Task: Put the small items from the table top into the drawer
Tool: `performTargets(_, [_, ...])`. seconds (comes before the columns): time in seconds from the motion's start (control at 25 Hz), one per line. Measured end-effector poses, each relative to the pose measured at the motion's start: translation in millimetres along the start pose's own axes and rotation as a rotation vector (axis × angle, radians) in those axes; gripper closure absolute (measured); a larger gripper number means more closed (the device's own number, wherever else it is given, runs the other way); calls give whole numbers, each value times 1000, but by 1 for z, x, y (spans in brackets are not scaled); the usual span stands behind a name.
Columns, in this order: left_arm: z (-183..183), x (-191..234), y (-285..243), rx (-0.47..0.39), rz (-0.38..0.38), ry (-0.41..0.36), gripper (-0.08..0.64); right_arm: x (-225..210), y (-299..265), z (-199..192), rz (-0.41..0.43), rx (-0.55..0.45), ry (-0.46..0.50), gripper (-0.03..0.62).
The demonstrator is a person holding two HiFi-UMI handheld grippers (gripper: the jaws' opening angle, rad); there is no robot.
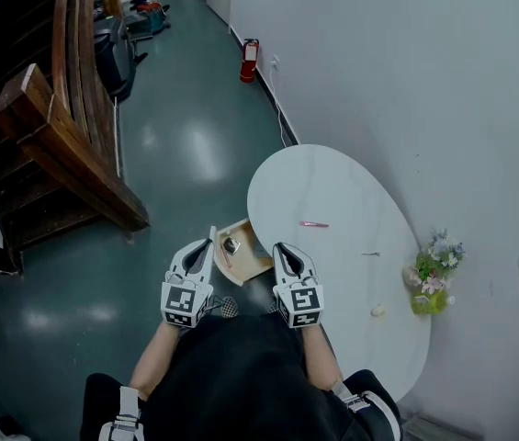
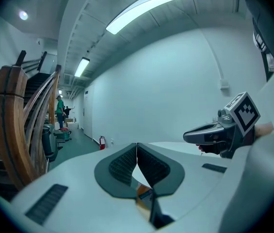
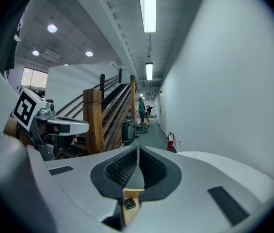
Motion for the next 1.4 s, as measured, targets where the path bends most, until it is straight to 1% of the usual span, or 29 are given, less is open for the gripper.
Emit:
performTargets(0.24, [0, -6, -10, 5, -21, 2, 538, -11, 1, -4, -17, 9, -18, 552])
performTargets(0.44, [1, -18, -26, 11, -70, 2, 538, -26, 6, -8, -53, 20, -24, 552])
performTargets(0.76, [4, -56, -66, 34, -175, 5, 538, -74, 25, -22, -168, 66, -39, 552])
performTargets(0.88, [0, -74, -83, 47, -222, 12, 539, -96, 32, -28, -211, 83, -42, 552])
performTargets(0.96, [-3, -84, -94, 55, -240, 14, 538, -108, 35, -32, -232, 90, -42, 552])
performTargets(1.12, [-8, -107, -115, 67, -269, 25, 538, -130, 42, -42, -246, 113, -45, 552])
performTargets(1.24, [-7, -120, -132, 77, -275, 29, 538, -144, 43, -51, -244, 130, -56, 552])
performTargets(1.4, [-24, -136, -150, 113, -298, 39, 538, -165, 37, -67, -242, 154, -75, 552])
Point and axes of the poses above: the fingertips, and each gripper's own axes: y backward along the fingers, x to its left, z out of its top, the point moved 2 cm from there along y, backward along the fingers, and after that the axes turned 3 degrees about -x, right-handed, at the moved point
